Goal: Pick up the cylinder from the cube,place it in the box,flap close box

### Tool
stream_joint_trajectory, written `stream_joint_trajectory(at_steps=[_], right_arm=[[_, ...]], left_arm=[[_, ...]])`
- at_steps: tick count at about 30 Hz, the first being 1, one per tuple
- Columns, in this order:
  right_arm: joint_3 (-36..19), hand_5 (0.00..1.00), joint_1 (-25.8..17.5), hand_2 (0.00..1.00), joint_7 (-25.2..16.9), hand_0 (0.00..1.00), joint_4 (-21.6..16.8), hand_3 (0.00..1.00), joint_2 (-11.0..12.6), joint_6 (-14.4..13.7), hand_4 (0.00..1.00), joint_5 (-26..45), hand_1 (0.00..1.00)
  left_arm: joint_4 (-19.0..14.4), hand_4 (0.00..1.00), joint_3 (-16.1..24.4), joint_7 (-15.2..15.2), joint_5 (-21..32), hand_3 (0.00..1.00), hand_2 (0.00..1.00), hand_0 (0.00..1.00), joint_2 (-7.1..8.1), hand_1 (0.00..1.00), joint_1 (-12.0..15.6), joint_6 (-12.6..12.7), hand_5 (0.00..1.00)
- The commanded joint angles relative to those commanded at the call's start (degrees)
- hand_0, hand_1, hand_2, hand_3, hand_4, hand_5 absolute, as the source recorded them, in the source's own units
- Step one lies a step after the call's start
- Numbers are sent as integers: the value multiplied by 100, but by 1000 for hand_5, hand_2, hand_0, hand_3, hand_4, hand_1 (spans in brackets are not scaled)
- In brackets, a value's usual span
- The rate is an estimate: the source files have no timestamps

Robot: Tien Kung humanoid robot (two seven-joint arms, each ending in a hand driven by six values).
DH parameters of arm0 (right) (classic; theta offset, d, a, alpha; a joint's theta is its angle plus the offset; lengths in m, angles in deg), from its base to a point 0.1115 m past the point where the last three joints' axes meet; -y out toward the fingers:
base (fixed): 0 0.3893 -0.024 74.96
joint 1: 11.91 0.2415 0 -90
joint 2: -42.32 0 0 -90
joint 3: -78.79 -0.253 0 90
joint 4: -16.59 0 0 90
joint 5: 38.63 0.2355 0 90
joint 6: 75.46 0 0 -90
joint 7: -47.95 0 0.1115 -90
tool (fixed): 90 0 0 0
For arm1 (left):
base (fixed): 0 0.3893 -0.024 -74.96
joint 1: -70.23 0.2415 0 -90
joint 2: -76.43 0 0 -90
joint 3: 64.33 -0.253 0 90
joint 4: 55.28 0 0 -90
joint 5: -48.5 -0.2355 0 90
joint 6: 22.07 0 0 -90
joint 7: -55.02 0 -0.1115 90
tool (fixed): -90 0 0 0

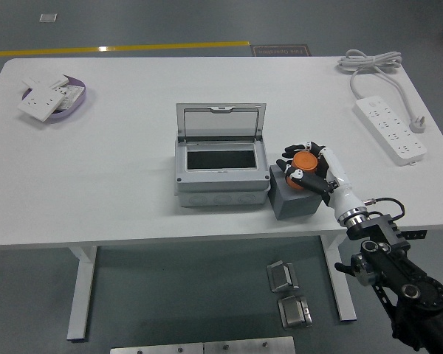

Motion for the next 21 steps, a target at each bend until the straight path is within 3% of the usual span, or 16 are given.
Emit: stream_joint_trajectory(at_steps=[14,15,20,21], right_arm=[[93,131,42,504,-22,608,26,493,-14,-90,767,21,615],[98,32,42,508,-18,613,29,495,-14,-96,694,18,617],[135,32,42,508,17,613,48,495,-26,-146,694,-19,617],[141,2,47,484,25,638,51,466,-31,-158,608,-26,599]], left_arm=[[0,635,-5,13,-3,619,600,573,-5,617,-9,-10,142],[0,637,-6,13,-4,618,600,573,-4,618,-10,-11,142],[0,637,31,11,-35,618,600,573,5,618,-16,-20,142],[0,644,33,12,-36,619,600,573,7,619,-17,-22,142]])
